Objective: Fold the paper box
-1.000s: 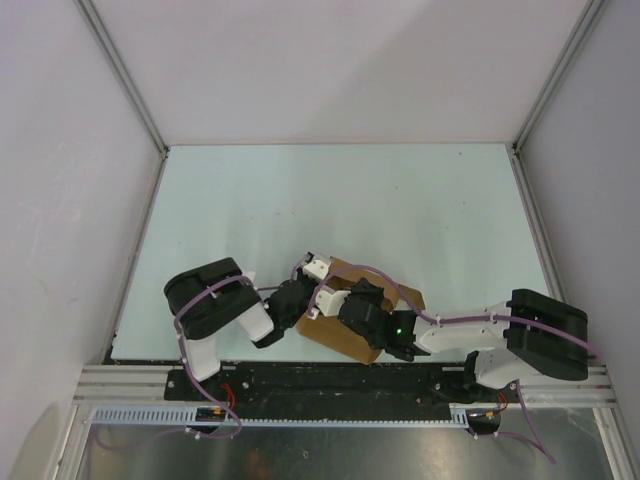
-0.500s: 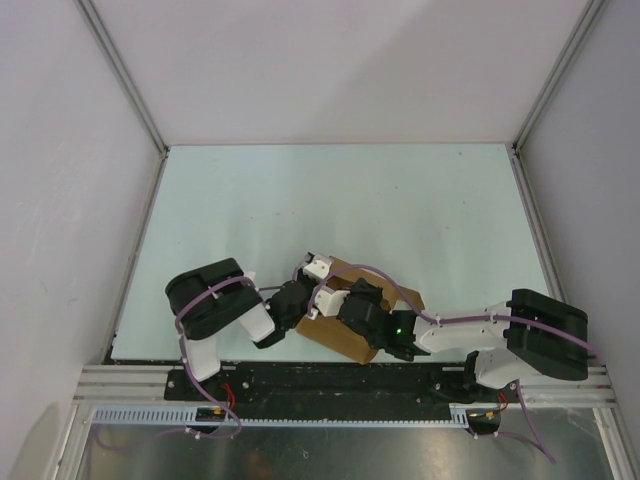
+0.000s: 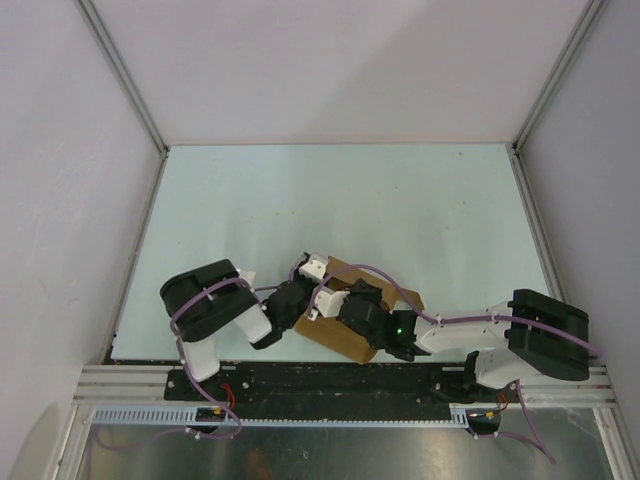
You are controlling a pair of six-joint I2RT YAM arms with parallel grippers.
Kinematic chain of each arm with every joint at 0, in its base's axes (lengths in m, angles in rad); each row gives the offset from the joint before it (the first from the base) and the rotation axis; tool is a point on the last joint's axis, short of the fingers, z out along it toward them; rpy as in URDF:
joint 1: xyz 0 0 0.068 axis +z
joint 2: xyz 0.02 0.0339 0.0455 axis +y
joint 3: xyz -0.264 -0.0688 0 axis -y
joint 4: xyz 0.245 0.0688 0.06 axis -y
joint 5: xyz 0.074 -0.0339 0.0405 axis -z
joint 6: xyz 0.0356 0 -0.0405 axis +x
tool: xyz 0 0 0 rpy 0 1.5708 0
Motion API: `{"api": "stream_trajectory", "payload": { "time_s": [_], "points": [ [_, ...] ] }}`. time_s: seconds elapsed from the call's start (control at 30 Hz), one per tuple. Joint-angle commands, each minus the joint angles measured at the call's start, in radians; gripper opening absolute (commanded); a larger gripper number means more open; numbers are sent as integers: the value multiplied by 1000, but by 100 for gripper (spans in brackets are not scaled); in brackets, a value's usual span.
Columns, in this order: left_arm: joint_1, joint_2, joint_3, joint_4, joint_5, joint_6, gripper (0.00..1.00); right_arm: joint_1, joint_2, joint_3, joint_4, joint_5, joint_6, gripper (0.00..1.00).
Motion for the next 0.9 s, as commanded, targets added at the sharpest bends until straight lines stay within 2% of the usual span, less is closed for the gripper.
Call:
{"api": "stream_trajectory", "payload": {
  "time_s": [0.0, 0.33, 0.87],
  "points": [
    [4, -68, -42, 370, -19, 6, 51, 17, 5, -12, -59, -117, 67, 16],
    [4, -206, -176, 370, 1, -88, 54, 13, 7, -12, -47, -131, 83, 25],
    [2, -368, -299, 362, 16, -117, 55, 15, -50, -11, 10, -105, 51, 43]
  ]
}}
